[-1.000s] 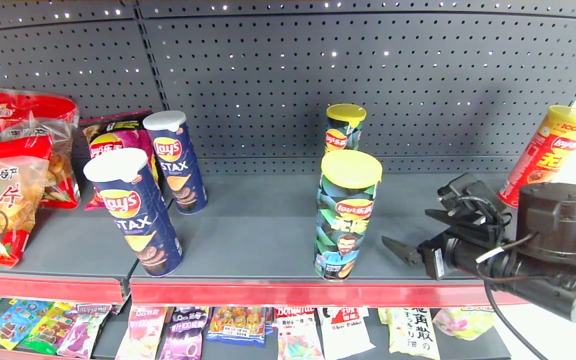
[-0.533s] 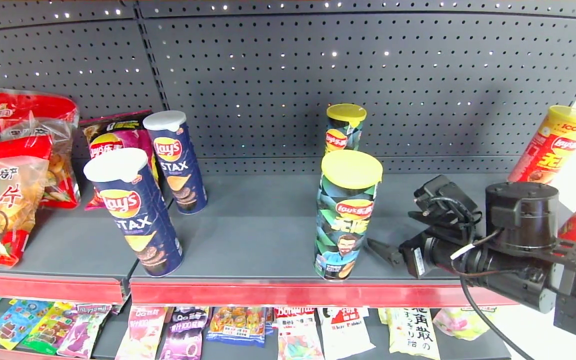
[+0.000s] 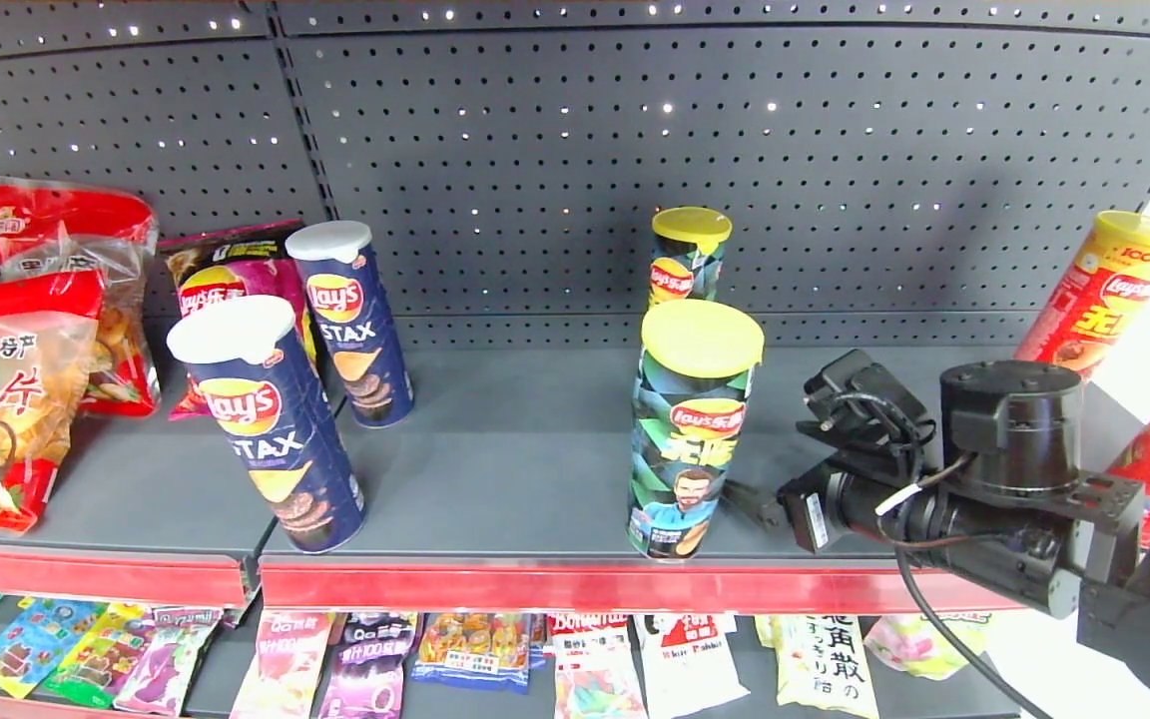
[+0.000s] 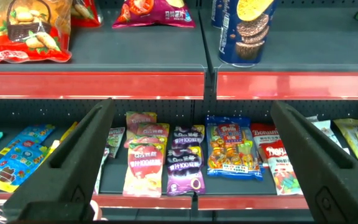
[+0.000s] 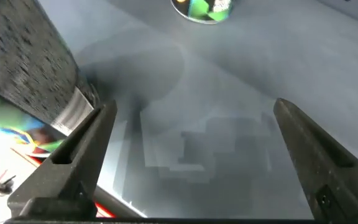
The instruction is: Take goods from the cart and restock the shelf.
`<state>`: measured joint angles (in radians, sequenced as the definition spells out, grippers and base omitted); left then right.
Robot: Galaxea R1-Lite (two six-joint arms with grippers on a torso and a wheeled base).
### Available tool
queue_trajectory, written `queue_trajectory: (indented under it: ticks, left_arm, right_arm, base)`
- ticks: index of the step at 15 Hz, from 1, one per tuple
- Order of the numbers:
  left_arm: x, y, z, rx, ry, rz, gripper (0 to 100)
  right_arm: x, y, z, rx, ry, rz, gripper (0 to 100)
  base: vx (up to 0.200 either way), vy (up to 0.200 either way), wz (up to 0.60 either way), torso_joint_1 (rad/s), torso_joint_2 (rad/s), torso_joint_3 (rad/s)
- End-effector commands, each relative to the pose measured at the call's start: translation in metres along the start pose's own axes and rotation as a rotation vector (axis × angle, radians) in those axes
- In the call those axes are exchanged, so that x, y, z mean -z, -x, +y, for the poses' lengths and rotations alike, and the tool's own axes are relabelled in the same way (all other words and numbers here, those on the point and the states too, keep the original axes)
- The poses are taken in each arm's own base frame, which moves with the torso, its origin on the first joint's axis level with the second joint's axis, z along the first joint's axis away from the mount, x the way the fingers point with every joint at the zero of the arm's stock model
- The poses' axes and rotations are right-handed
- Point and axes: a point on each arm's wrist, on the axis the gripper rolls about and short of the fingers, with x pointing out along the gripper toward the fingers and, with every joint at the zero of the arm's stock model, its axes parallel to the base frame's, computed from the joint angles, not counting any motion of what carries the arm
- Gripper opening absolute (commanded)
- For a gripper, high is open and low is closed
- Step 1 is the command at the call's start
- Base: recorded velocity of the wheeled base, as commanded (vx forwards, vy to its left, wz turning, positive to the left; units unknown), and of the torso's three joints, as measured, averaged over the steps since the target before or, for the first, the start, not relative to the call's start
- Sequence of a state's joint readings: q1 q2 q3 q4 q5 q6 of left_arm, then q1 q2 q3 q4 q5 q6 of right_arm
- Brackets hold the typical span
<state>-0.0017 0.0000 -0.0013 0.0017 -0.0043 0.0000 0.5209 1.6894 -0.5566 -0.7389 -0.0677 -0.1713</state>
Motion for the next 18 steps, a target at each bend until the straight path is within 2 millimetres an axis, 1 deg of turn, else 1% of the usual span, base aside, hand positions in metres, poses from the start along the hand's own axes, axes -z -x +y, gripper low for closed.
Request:
queue_trajectory:
  ticks: [1,12,15,18]
  left_arm:
    - [0.0,0.0,0.0,0.0,0.0,0.001,100]
    - [0.0,0.0,0.0,0.0,0.0,0.0,100]
    - [0.0,0.0,0.0,0.0,0.0,0.0,100]
    - [0.0,0.0,0.0,0.0,0.0,0.0,100]
  right_arm:
    - [-0.001,-0.001,0.002,-0.006,0.003,-0.004,100]
    - [-0.006,0.0,0.013,-0.043,0.017,-0.024,100]
    - [-0.005,0.0,0.014,-0.045,0.017,-0.021,100]
    - [-0.001,0.002,0.009,-0.03,-0.015,-0.005,100]
  base:
    - [0.0,0.0,0.0,0.0,0.0,0.0]
    - [0.0,0.0,0.0,0.0,0.0,0.0]
    - [0.0,0.0,0.0,0.0,0.0,0.0]
    - [0.0,0.0,0.0,0.0,0.0,0.0]
